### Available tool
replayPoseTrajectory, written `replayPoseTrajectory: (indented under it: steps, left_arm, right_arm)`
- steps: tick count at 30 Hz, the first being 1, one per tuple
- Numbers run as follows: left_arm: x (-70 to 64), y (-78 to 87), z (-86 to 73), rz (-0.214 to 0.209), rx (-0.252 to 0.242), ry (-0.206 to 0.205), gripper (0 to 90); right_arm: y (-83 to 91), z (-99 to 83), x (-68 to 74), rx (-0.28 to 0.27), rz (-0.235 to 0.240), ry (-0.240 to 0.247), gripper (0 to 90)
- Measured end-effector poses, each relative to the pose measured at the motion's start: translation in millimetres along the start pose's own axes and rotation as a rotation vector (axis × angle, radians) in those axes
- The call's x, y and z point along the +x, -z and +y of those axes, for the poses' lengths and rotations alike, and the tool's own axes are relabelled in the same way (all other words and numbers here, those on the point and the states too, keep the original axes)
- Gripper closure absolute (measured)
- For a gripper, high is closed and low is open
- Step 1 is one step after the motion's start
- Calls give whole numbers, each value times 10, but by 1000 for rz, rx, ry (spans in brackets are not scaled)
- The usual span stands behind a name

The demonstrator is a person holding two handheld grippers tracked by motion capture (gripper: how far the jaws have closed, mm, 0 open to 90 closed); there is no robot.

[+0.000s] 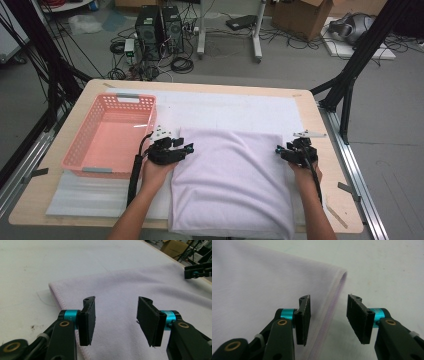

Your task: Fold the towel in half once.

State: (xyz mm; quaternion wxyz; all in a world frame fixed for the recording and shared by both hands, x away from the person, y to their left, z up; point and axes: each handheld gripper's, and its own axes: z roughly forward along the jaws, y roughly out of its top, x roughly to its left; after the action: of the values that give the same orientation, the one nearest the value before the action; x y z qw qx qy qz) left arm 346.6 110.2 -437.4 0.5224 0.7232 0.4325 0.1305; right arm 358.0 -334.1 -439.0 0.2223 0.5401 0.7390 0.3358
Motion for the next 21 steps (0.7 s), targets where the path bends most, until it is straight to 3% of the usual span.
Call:
replayPoseTrajectory:
  steps: [1,3,4,6,7,8,9,12,15,19,21]
  left_arm:
    - [24,-22,-14,5,11,7,494]
    - [47,-43,-28,13,25,9,494]
    - [56,-49,-32,17,28,6,493]
    - [64,-54,-34,29,25,-3,491]
    - [71,-56,-35,36,24,0,487]
    - [74,-58,-36,43,22,0,482]
    - [77,-60,-36,51,23,-4,480]
    - [85,-94,-34,88,62,-8,465]
    - [90,-158,1,121,98,3,454]
    - [95,-259,15,172,153,4,438]
    - [94,-285,2,186,153,-2,425]
  right_arm:
    - [-46,18,-12,8,-19,8,591]
    - [-124,45,-66,7,9,-10,793]
    - [-137,53,-86,-2,21,-3,853]
    - [-154,85,-119,3,-6,-3,874]
    - [-156,104,-132,7,-52,7,874]
    - [-169,105,-163,10,-57,-5,872]
    - [-171,95,-197,2,-31,-43,852]
    - [-133,70,-227,-26,4,-85,604]
    - [-11,53,-247,-66,56,-118,552]
    - [37,-31,-200,-3,99,-71,515]
    - [26,-75,-154,25,108,-55,503]
